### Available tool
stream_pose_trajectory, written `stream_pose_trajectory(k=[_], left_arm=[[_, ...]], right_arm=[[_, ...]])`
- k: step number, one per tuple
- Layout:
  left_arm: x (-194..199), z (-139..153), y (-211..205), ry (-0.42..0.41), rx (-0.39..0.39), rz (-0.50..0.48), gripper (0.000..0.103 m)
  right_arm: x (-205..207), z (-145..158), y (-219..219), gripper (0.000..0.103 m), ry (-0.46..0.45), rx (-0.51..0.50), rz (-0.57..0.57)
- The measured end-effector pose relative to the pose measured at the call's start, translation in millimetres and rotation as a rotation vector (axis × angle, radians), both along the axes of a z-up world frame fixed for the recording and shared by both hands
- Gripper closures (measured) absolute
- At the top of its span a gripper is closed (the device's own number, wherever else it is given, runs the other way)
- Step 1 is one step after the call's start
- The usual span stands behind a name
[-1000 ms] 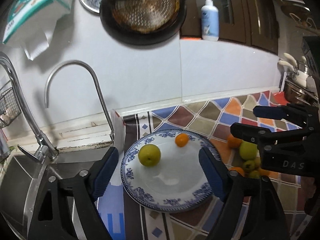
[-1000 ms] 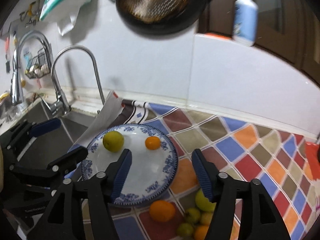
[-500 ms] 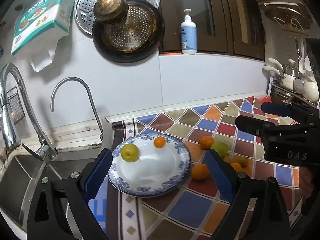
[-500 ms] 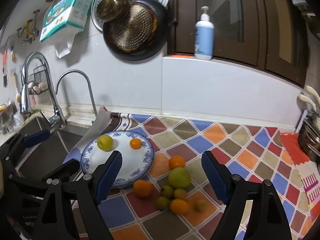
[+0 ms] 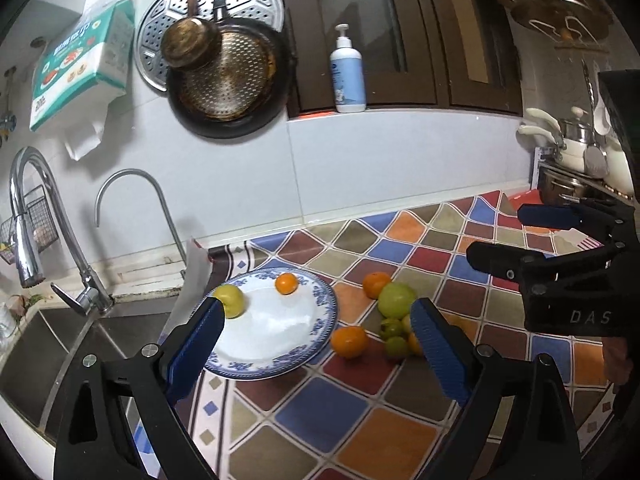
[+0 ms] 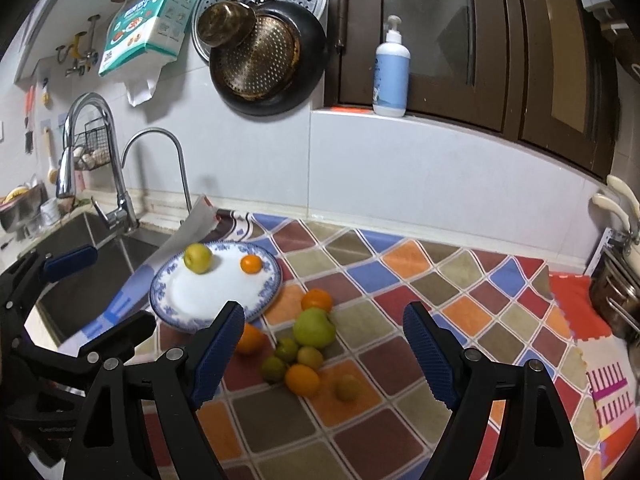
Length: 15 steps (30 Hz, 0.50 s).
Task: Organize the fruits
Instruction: 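Move both open tools back from the plate to the fruit pile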
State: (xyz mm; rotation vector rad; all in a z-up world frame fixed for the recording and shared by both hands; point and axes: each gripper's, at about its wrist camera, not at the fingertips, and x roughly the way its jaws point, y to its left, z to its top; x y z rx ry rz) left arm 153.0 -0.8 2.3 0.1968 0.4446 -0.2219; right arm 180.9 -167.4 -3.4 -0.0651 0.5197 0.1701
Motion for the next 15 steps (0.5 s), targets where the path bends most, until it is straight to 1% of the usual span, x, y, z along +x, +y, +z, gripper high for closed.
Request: stream_pose_trajectory(k=[4, 6, 13, 15], left_arm=[[1.6, -9.5, -16.4, 0.005, 0.027, -0.019, 0.008], [4.1, -16.3, -23.6, 0.016, 0.044, -0.035, 0.014], [14.5, -46.4, -44.0, 0.077, 0.125, -0.102, 0.026], [18.8, -55.1, -47.7, 0.103, 0.142, -0.122, 0.034]], right_arm=[[-0.2, -10.3, -13.0, 0.021, 0.021, -0.008, 0.010], [0.7, -17.4, -18.6, 0.021, 0.036, -0.020, 0.015], [6.2, -45.8, -27.6, 0.022, 0.103, -0.053, 0.039], [10.5, -55.4, -26.9, 0.025, 0.124, -0.071, 0.054]])
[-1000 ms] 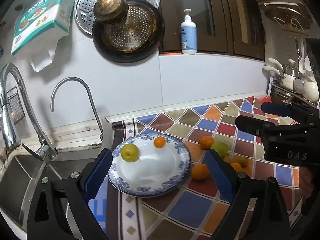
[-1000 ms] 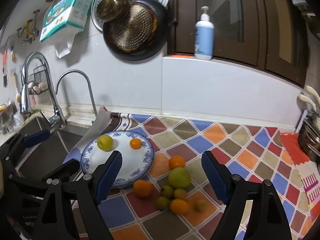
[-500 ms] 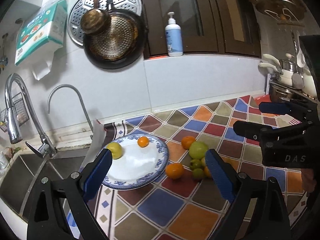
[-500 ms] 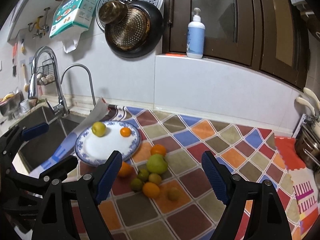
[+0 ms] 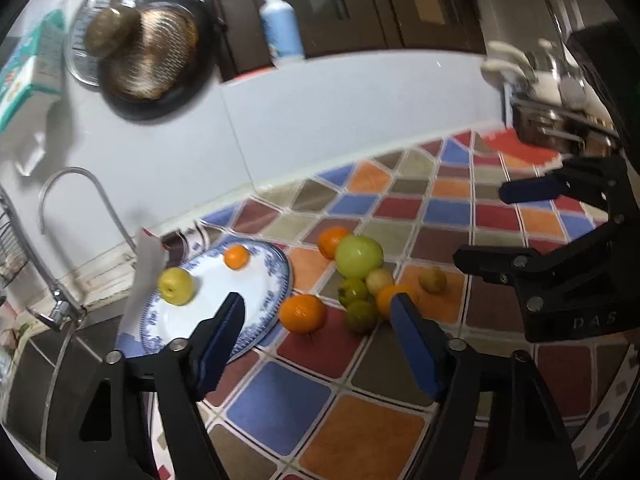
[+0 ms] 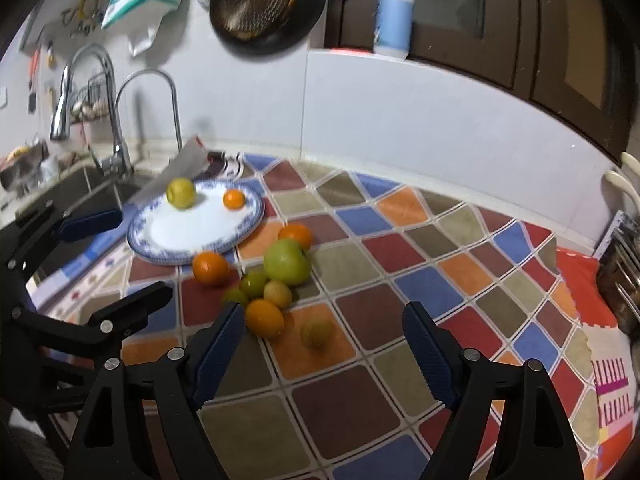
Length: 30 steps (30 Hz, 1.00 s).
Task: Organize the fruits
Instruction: 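Move both open tools back from the plate to the fruit pile, then grasp a small dark green fruit with the left tool while the right tool grasps a small brown fruit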
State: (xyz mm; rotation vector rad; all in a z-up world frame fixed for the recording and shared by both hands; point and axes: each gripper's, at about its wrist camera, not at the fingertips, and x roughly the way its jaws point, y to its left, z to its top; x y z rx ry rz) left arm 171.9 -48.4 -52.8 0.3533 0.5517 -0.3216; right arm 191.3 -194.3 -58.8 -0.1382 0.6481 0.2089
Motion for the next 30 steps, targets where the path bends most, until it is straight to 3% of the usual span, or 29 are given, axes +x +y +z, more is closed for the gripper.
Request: stream_pose_trajectory(k=[8, 21, 30], left_arm=[[22.1, -33.0, -12.6, 0.094, 0.052, -0.080, 0.053], [49.3, -51.6, -24.7, 0.188, 0.055, -0.148, 0.069], [58.4, -52.4, -24.6, 0.211, 0.035, -0.147, 0.070]], right_arm=[[21.3, -29.6, 5.7, 0.040, 0.089, -0.032, 0.054], [45.1, -55.9, 7.8, 0.056, 0.176, -0.016, 0.093], [53.6, -60.6, 6.6, 0.061, 0.200, 0.012, 0.087]])
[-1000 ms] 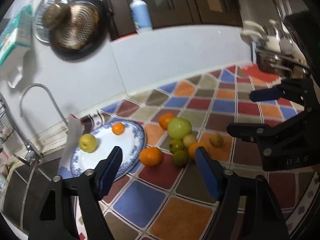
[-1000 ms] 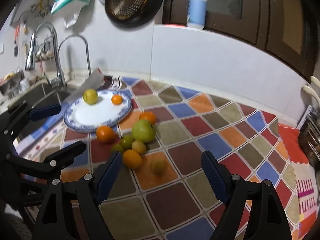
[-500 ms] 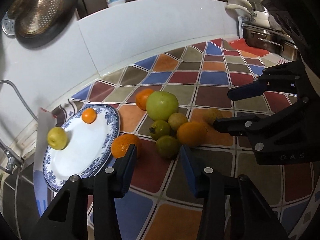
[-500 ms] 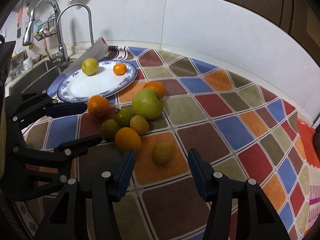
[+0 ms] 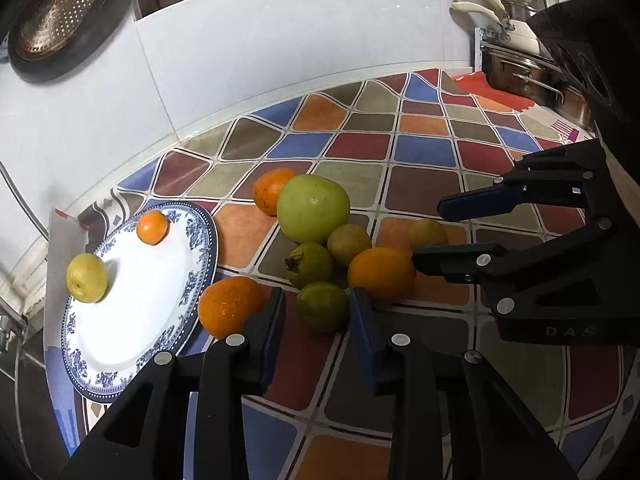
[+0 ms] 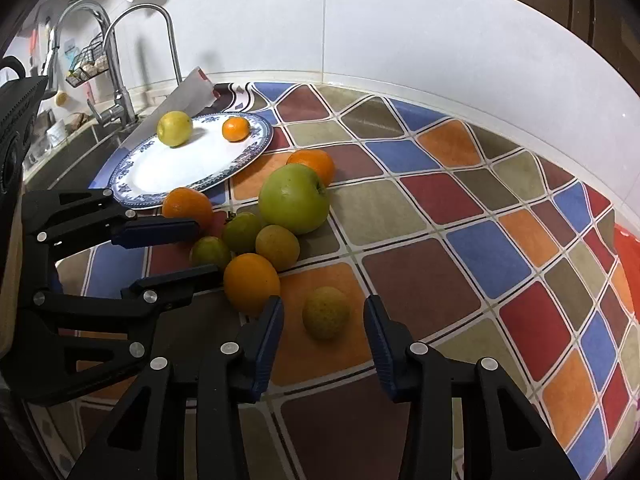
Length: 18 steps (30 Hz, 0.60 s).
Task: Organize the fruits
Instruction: 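Grasp a small dark green fruit with the left tool while the right tool grasps a small brown fruit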
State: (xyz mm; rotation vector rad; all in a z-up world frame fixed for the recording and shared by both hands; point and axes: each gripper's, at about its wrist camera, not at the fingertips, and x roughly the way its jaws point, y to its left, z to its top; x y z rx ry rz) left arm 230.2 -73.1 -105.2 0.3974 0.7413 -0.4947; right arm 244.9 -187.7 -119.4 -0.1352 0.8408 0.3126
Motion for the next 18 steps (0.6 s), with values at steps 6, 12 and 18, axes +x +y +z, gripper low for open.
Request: stream_pose_trajectory(k=[6, 12, 18], left_arm=[[3.6, -2.5, -0.7, 0.020, 0.008, 0.000, 0.072], [10.2, -6.8, -1.5, 0.058, 0.008, 0.002, 0.074], [4.0, 4.1, 1.7, 0.030, -0.016, 0.028, 0.074]], right_arm=[[2.8, -4.4, -2.6, 0.067, 0.044, 0.024, 0.008], [6.4, -7.1, -1.8, 0.076, 0.052, 0.039, 0.000], [2.8, -3.8, -4.1, 0.076, 0.046, 0.054, -0.016]])
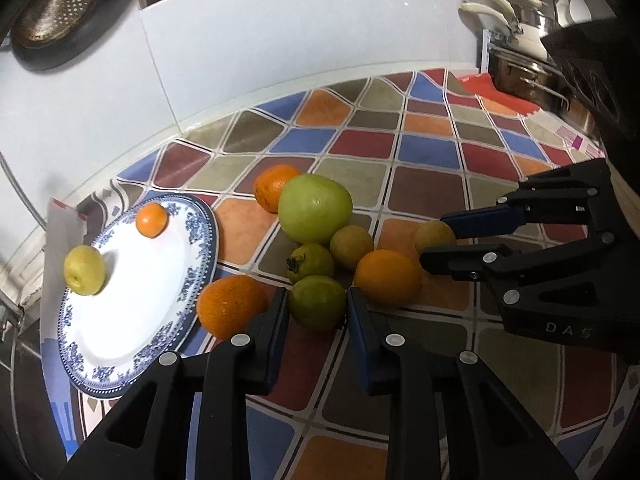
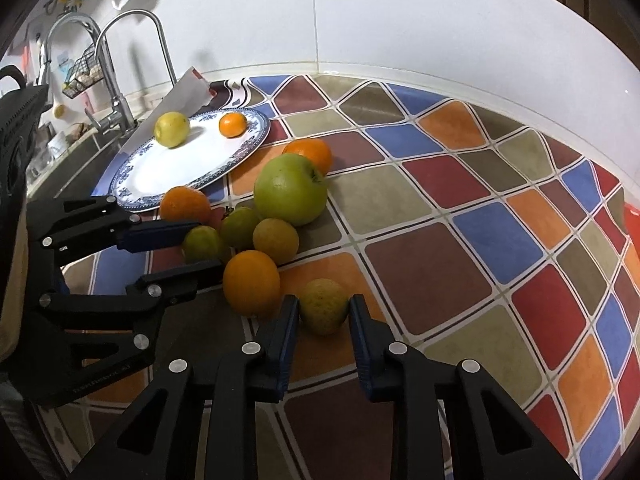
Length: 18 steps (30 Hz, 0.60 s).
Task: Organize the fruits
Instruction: 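Grasp a small dark green fruit with the left tool while the right tool grasps a small brown fruit, then carry both small fruits onto the plate and open both tools to release them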
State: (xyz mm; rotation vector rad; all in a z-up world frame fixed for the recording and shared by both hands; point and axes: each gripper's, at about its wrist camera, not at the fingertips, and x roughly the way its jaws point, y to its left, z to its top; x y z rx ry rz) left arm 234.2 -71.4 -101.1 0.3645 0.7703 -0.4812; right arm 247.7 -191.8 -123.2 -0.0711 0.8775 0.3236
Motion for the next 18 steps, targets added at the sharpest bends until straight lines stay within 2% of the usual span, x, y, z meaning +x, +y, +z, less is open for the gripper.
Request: stream_pose_trajectory(k=[9, 18], left_arm=[[-18.7, 32.8, 14.5, -0.047, -0.079, 0.087, 0.074], [-39.0, 63.2, 38.3, -0.110, -0.123, 0.177, 0.074]], right_arm=[[-17.0, 28.5, 0.3, 0.076, -0.067, 0.024, -0.002], [-35.2, 61.2, 14.9, 0.076, -0.149, 0.072, 0.025]])
